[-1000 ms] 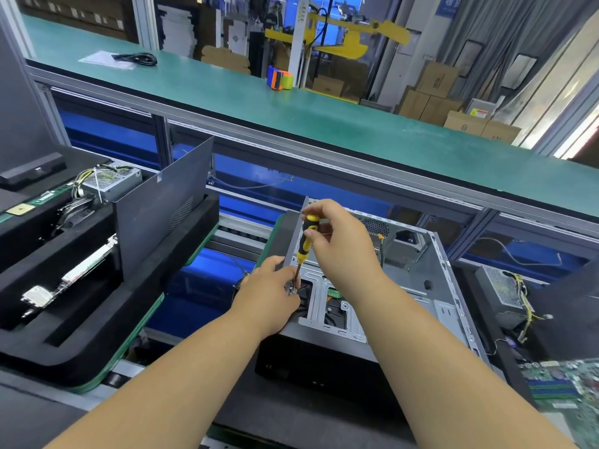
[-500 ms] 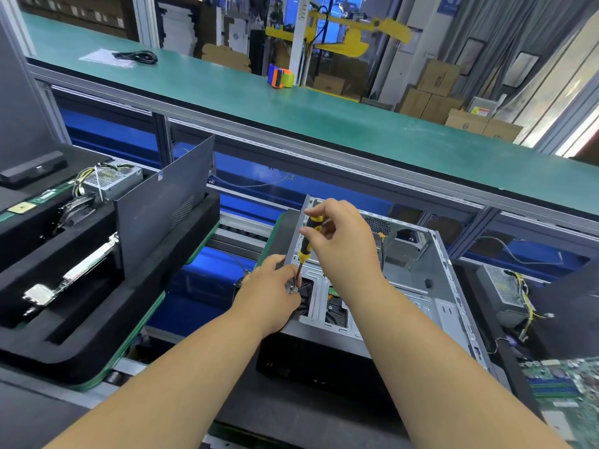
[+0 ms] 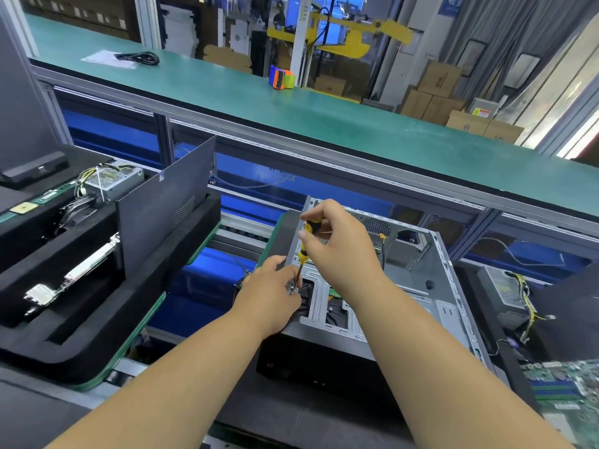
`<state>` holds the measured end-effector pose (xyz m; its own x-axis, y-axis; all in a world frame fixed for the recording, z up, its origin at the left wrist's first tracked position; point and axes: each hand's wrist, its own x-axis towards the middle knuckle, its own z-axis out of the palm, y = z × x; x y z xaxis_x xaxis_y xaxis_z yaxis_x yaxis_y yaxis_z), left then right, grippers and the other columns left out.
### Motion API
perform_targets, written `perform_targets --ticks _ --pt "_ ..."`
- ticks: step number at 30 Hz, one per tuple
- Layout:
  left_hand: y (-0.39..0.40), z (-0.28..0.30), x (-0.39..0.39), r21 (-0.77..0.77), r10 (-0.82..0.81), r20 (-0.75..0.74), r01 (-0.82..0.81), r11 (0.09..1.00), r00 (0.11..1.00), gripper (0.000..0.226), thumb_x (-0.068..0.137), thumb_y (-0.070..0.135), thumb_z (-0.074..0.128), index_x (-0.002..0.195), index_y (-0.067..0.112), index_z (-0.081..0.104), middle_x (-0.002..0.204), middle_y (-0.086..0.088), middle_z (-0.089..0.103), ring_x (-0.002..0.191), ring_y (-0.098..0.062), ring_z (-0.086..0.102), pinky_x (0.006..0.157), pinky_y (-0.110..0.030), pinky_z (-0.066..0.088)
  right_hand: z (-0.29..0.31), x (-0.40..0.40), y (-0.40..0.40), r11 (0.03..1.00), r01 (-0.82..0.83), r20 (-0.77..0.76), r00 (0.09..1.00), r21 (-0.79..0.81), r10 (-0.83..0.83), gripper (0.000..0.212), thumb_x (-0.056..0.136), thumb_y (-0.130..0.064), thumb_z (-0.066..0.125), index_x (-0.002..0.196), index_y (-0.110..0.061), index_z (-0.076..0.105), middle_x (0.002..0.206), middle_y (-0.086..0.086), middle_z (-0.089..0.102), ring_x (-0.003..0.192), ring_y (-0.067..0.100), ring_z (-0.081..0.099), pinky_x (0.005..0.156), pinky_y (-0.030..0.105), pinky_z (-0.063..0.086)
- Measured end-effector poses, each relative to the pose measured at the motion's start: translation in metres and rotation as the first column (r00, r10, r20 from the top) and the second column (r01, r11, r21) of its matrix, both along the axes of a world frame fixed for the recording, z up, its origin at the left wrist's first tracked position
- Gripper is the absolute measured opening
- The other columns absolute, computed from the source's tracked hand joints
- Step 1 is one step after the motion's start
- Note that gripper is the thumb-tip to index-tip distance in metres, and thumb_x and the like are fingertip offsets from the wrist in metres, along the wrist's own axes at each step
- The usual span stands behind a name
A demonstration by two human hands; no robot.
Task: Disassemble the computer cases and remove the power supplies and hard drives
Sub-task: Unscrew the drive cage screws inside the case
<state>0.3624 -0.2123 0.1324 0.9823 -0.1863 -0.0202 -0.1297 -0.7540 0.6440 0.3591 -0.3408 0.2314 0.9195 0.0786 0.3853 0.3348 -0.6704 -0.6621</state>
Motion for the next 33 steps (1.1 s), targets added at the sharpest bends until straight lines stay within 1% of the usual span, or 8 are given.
perform_targets --ticks 3,5,9,14,20,26,28,33 --pt "-0.0001 -0.0011 0.0000 0.009 0.005 -0.003 -0.005 1.000 1.000 0.021 0.089 0.032 0.061 0.105 0.042 0.053 0.149 0.014 0.028 0.129 -0.025 0.040 0.102 -0.047 0.045 -0.0014 0.0014 0.0002 0.999 0.040 0.062 0.997 -0.021 -0.039 0.017 0.085 -0.026 0.076 0.097 -0.028 0.063 0.088 -0.018 0.062 0.090 0.005 0.058 0.075 0.023 0.049" --pt "0.0000 -0.0009 0.0001 0.002 0.005 0.001 -0.005 1.000 1.000 0.020 0.088 0.031 0.062 0.103 0.042 0.053 0.149 0.014 0.029 0.129 -0.024 0.041 0.102 -0.047 0.045 -0.0014 0.0029 0.0010 0.998 0.060 0.059 0.996 -0.006 -0.060 0.016 0.086 -0.021 0.075 0.093 -0.029 0.062 0.088 -0.017 0.063 0.087 0.004 0.057 0.073 0.026 0.049" --pt "0.0005 -0.0015 0.0006 0.000 0.002 0.000 -0.002 1.000 1.000 0.018 0.088 0.032 0.062 0.101 0.042 0.053 0.151 0.014 0.028 0.130 -0.024 0.038 0.104 -0.047 0.043 -0.0005 0.0030 0.0004 0.999 0.035 0.006 0.999 0.042 -0.035 0.035 0.090 -0.008 0.068 0.086 -0.037 0.050 0.100 -0.015 0.068 0.086 0.005 0.062 0.077 0.032 0.055" --pt "0.0003 -0.0029 0.0001 0.008 0.004 0.018 -0.004 1.000 1.000 0.023 0.091 0.039 0.060 0.113 0.041 0.055 0.153 0.013 0.025 0.133 -0.024 0.036 0.108 -0.047 0.039 -0.0021 0.0040 -0.0029 0.998 0.018 -0.039 0.999 0.064 -0.015 0.034 0.092 -0.007 0.064 0.092 -0.035 0.044 0.100 -0.017 0.066 0.085 -0.001 0.060 0.069 0.018 0.049" --pt "-0.0002 -0.0035 0.0004 -0.011 0.013 0.020 -0.013 1.000 1.000 0.019 0.093 0.030 0.054 0.109 0.040 0.057 0.152 0.012 0.027 0.131 -0.023 0.037 0.109 -0.047 0.038 -0.0014 0.0058 -0.0059 0.999 0.018 -0.003 1.000 0.042 -0.018 0.023 0.090 -0.007 0.065 0.096 -0.026 0.053 0.101 -0.015 0.050 0.093 -0.004 0.050 0.072 0.005 0.042" --pt "-0.0008 -0.0029 0.0014 -0.019 0.012 0.002 -0.012 1.000 1.000 0.016 0.093 0.029 0.053 0.104 0.040 0.056 0.151 0.013 0.027 0.131 -0.023 0.038 0.106 -0.047 0.041 0.0004 0.0014 -0.0029 0.997 0.046 0.065 0.997 0.055 -0.049 0.024 0.084 -0.022 0.077 0.085 -0.030 0.055 0.094 -0.012 0.051 0.085 -0.003 0.050 0.072 0.005 0.039" --pt "-0.0006 -0.0037 0.0013 -0.020 0.008 -0.001 -0.008 1.000 1.000 0.017 0.093 0.029 0.052 0.106 0.040 0.056 0.151 0.013 0.027 0.130 -0.024 0.038 0.105 -0.047 0.042 0.0014 0.0015 -0.0025 0.995 0.060 0.073 0.995 0.081 -0.066 0.025 0.083 -0.019 0.079 0.082 -0.030 0.056 0.092 -0.011 0.052 0.083 0.001 0.051 0.070 0.006 0.039" --pt "0.0001 -0.0044 0.0014 -0.024 0.007 -0.003 -0.007 1.000 1.000 0.017 0.092 0.028 0.051 0.105 0.039 0.056 0.149 0.014 0.029 0.126 -0.026 0.042 0.101 -0.047 0.046 0.0056 0.0050 -0.0030 0.990 0.074 -0.015 0.997 0.118 -0.073 0.020 0.086 -0.013 0.074 0.084 -0.028 0.060 0.097 -0.007 0.063 0.082 0.005 0.060 0.073 0.020 0.050"
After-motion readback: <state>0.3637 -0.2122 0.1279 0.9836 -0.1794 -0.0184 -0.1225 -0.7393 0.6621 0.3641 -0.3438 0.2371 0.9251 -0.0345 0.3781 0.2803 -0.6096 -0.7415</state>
